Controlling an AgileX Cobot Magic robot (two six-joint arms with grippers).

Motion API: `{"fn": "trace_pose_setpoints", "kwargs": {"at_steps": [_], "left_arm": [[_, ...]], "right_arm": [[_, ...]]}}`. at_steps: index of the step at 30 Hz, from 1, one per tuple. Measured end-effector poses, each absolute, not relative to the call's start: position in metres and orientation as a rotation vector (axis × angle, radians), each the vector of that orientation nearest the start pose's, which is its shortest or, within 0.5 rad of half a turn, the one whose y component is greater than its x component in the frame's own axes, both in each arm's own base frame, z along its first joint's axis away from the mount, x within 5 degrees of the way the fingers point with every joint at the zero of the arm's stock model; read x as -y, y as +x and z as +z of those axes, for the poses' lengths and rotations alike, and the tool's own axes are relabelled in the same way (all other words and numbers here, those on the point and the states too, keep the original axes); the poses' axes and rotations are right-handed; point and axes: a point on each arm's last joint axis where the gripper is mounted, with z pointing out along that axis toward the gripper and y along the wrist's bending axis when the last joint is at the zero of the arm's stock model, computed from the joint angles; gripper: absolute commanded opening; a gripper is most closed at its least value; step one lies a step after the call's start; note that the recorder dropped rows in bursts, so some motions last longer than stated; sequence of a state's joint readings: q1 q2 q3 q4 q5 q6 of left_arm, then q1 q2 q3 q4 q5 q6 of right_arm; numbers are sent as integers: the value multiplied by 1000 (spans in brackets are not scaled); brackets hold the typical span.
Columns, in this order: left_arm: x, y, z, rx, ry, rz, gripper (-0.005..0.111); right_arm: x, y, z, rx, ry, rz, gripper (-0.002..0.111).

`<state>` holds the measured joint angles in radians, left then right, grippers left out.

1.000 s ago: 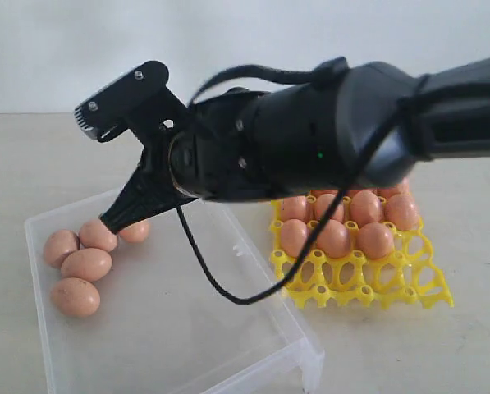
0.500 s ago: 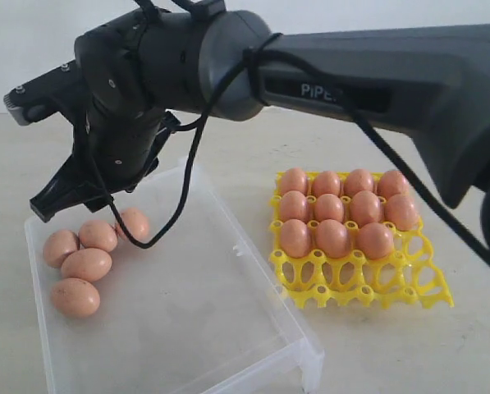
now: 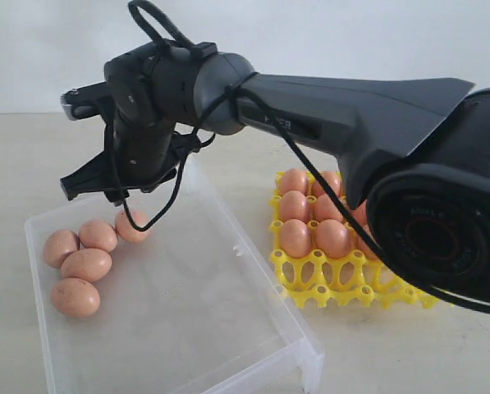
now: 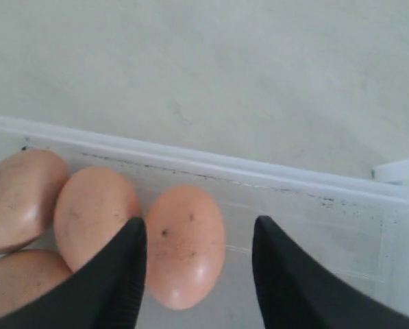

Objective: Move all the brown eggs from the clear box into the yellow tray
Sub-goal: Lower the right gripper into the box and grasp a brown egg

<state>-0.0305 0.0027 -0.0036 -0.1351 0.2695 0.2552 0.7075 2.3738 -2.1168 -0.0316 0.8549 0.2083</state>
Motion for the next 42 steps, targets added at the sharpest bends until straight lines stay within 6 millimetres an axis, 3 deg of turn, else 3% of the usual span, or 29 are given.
{"fn": "trace_pose_setpoints", "kwargs": {"at_steps": [5,16,24,30,32,37,42], "left_arm": [[5,55,190,-1742,162,38,4],[5,55,190,-1742,162,38,4],[5,55,190,-1742,162,38,4],[5,55,190,-1742,162,38,4],[5,55,190,-1742,162,38,4],[5,55,190,-1742,162,38,4],[5,55,190,-1742,162,38,4]], "right_arm": [[-332,411,190,-2573,-602,346,42],[-341,409,185,-2524,-741,449,42],[-343,412,152,-2572,-787,414,42],[-344,414,149,-2558,-781,416,41],[-344,414,149,-2552,-780,414,35],[-344,415,149,-2547,-785,405,3],[-343,415,149,-2550,-789,400,0]]}}
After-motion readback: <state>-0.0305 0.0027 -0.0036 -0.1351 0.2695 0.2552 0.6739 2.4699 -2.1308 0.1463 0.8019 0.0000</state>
